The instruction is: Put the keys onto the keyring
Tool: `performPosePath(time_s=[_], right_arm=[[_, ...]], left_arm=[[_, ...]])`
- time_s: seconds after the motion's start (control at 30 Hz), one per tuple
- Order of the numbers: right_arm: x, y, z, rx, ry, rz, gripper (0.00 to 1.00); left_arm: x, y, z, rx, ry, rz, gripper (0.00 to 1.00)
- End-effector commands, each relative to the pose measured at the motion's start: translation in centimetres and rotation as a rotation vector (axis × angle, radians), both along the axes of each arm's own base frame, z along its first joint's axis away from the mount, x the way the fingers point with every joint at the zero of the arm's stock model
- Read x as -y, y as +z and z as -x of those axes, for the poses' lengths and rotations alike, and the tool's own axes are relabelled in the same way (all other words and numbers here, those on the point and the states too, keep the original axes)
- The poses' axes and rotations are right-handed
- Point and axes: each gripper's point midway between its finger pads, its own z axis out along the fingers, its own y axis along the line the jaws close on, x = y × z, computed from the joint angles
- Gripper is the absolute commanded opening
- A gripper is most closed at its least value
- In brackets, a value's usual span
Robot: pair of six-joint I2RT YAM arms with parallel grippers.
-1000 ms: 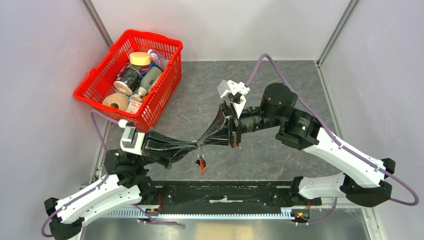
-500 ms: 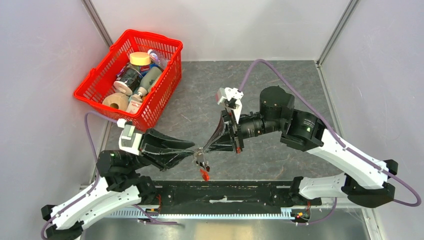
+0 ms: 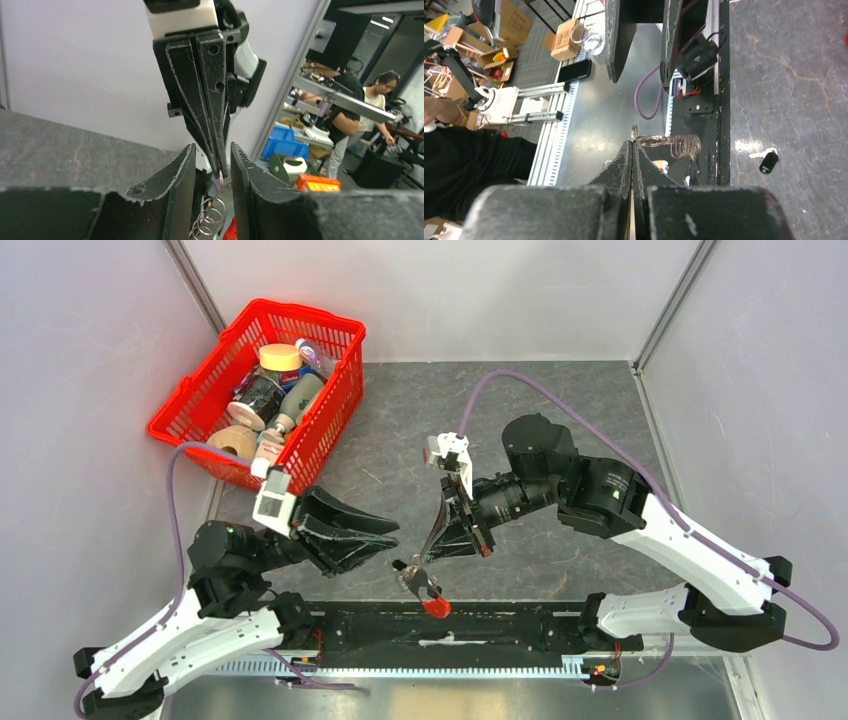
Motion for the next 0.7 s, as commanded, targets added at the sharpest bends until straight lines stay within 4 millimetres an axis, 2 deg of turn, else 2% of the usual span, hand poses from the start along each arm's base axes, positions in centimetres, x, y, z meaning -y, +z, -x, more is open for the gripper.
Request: performPosePath(time_s=[0.0, 0.17, 0.67], right_arm=[[0.8, 0.6, 1.0, 0.013, 0.056, 0.018, 0.00], [0.9, 0.3, 1.2, 0.008, 0.070, 0.041, 0.00], [0.6, -0.4, 0.6, 0.003, 0.054, 0.087, 0.00]], left_arm=[[1.0, -1.1, 1.1, 0.002, -0.088, -0.111, 0.38], [2.0, -3.1, 1.8, -0.026, -0.164, -0.240, 0.38], [2.3, -5.1, 2.7, -0.070, -0.235, -0.329, 0.40]])
